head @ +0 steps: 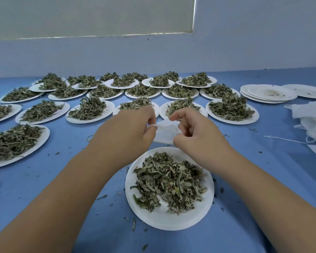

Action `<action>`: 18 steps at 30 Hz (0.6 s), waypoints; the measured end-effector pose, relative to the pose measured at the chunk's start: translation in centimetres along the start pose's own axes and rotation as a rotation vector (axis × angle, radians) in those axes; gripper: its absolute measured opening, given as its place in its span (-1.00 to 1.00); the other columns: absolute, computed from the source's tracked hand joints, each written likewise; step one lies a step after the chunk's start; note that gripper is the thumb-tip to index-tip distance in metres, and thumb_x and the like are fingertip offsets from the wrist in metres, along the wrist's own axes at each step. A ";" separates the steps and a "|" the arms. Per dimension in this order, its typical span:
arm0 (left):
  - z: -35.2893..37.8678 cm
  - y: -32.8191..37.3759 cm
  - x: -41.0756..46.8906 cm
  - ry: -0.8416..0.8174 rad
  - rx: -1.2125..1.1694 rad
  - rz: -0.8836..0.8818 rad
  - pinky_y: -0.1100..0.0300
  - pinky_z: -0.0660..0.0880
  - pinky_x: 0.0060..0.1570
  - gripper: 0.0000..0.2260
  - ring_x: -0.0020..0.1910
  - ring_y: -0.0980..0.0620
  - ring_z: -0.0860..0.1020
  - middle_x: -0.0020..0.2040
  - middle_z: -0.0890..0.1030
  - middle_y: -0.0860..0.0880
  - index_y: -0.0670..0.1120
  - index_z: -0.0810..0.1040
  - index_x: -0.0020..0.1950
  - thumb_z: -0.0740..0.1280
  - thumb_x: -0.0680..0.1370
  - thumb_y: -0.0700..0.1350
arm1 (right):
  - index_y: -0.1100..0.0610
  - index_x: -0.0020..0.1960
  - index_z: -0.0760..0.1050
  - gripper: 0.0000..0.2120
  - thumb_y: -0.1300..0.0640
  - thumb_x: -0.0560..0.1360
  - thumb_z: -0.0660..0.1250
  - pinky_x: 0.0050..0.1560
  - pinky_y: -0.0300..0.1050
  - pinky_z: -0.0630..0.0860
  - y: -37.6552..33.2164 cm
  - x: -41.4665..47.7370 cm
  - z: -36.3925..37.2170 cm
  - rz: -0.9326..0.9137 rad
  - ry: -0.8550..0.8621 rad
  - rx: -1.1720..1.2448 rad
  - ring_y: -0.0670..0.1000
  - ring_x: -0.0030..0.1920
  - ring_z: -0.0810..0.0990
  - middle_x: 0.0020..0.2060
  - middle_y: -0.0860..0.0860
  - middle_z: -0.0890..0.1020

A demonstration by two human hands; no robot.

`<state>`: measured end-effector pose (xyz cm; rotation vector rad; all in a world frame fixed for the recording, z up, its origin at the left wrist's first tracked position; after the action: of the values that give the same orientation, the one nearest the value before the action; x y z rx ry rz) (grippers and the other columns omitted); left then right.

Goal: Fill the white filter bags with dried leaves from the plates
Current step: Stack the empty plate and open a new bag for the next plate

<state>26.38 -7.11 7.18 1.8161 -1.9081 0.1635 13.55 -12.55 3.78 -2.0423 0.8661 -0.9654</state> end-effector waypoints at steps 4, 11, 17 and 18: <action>-0.5 -0.6 -0.3 -0.037 -0.249 0.023 0.30 0.38 -0.47 -0.95 -0.45 0.17 0.43 -0.28 0.53 0.13 0.16 0.50 -0.07 0.31 0.49 0.01 | -0.12 0.05 0.43 -0.69 0.23 0.42 0.30 -0.37 -0.37 0.38 0.3 0.0 -0.2 0.032 -0.008 -0.006 -0.18 -0.43 0.38 -0.39 -0.13 0.44; -2.3 -1.8 -0.5 0.060 -0.447 -0.051 0.34 0.41 -0.46 -0.90 -0.42 0.05 0.53 -0.25 0.62 0.12 0.08 0.60 -0.20 0.40 0.49 -0.11 | -0.15 0.13 0.41 -0.73 -0.09 0.47 0.36 -0.31 -0.32 0.34 -0.7 -0.5 -0.3 0.026 -0.053 -0.096 -0.20 -0.37 0.48 -0.27 -0.15 0.57; -3.2 -2.4 -0.7 0.057 -0.214 -0.062 0.43 0.31 -0.47 -0.89 -0.44 0.18 0.40 -0.27 0.56 0.25 0.06 0.57 -0.24 0.38 0.48 -0.11 | -0.25 0.07 0.41 -0.64 -0.35 0.34 0.27 -0.29 -0.29 0.35 -2.2 -2.3 0.4 0.005 -0.236 -0.268 -0.26 -0.27 0.52 -0.12 -0.29 0.56; -3.2 -2.5 -0.7 0.040 -0.176 -0.065 0.40 0.31 -0.46 -0.89 -0.42 0.17 0.41 -0.24 0.55 0.26 0.07 0.56 -0.23 0.37 0.48 -0.10 | -0.26 0.07 0.42 -0.62 -0.38 0.33 0.26 -0.29 -0.30 0.34 -2.3 -2.7 0.8 0.001 -0.286 -0.311 -0.30 -0.23 0.50 -0.10 -0.30 0.56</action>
<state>29.61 -5.44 9.03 1.7414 -1.7749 0.0090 13.49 -8.91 4.32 -2.3688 0.9026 -0.5414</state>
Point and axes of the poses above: each hand's wrist, its own x-axis towards the middle knuckle, its own z-axis out of the palm, y = z × x, the point moved 9 cm from there along x, towards the middle knuckle
